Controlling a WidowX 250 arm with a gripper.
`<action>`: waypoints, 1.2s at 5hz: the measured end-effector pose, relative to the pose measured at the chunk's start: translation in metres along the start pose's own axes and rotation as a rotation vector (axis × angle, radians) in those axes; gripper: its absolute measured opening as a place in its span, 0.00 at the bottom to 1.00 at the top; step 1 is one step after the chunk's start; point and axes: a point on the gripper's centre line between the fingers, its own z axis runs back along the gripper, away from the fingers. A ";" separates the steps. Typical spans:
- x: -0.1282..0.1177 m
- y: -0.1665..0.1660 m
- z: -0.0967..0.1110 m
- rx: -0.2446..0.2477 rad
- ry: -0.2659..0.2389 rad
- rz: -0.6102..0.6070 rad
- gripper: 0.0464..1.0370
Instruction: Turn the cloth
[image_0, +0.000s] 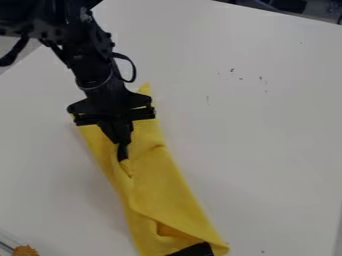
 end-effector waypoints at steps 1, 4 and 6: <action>0.000 0.013 -0.012 -0.018 0.001 -0.042 0.18; 0.024 0.006 0.000 0.128 0.056 -0.191 0.96; 0.043 -0.019 0.014 0.173 0.093 -0.339 0.96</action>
